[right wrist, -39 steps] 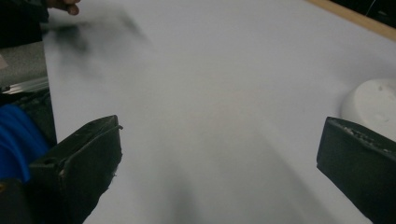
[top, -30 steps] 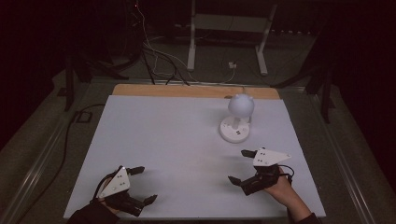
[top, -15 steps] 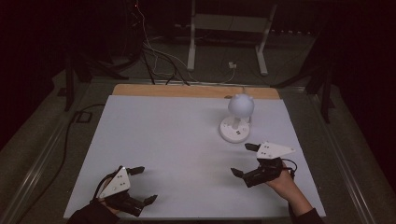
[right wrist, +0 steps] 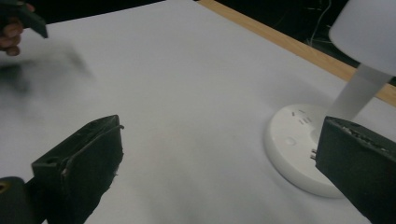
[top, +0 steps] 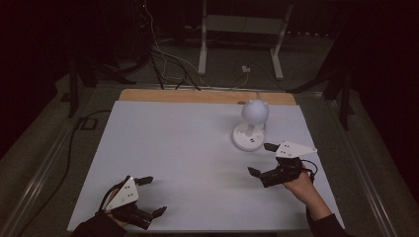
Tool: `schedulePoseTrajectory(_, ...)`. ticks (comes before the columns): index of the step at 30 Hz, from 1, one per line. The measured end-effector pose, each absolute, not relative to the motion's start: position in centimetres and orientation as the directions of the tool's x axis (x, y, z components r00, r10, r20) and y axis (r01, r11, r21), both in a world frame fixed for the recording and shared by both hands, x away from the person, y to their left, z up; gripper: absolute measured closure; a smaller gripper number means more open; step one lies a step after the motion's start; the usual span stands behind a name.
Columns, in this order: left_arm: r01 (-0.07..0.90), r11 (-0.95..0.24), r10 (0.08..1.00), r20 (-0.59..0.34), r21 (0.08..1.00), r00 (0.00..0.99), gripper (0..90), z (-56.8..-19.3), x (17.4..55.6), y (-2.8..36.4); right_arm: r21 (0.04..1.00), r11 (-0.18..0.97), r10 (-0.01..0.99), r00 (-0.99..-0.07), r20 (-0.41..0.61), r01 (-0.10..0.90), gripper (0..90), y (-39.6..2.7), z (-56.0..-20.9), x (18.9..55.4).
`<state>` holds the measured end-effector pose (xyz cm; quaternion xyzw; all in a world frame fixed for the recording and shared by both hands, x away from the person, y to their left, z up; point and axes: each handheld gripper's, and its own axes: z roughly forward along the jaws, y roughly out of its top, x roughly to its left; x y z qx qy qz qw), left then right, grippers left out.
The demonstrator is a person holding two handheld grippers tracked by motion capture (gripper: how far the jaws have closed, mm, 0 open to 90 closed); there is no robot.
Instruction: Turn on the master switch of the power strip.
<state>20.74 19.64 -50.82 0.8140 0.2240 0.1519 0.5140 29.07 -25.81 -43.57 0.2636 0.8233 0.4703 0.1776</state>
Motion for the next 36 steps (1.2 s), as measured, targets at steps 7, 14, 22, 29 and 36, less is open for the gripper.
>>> schedulePoseTrajectory(7, 0.212, -0.367, 0.521, 0.012, 0.906, 0.853, 0.2, -50.8, 20.7, 19.7, 0.873, 0.397, 0.641, -0.767, -0.041, 0.284, 0.9, -26.4, -43.0, 30.3)
schedulePoseTrajectory(14, 0.212, -0.367, 0.521, 0.011, 0.906, 0.853, 0.2, -50.8, 20.7, 19.7, 0.876, 0.382, 0.672, -0.740, -0.044, 0.295, 0.9, -27.0, -42.3, 31.7)
schedulePoseTrajectory(22, 0.211, -0.368, 0.521, 0.013, 0.905, 0.853, 0.2, -50.8, 20.7, 19.7, 0.876, 0.354, 0.712, -0.702, -0.025, 0.328, 0.9, -27.7, -42.4, 33.1)
schedulePoseTrajectory(29, 0.213, -0.366, 0.522, 0.011, 0.906, 0.853, 0.2, -50.8, 20.8, 19.7, 0.873, 0.331, 0.746, -0.666, -0.009, 0.359, 1.0, -28.1, -43.1, 34.6)
schedulePoseTrajectory(36, 0.214, -0.365, 0.522, 0.009, 0.906, 0.853, 0.2, -50.8, 20.8, 19.7, 0.863, 0.320, 0.773, -0.635, 0.001, 0.391, 0.9, -28.3, -44.0, 36.4)
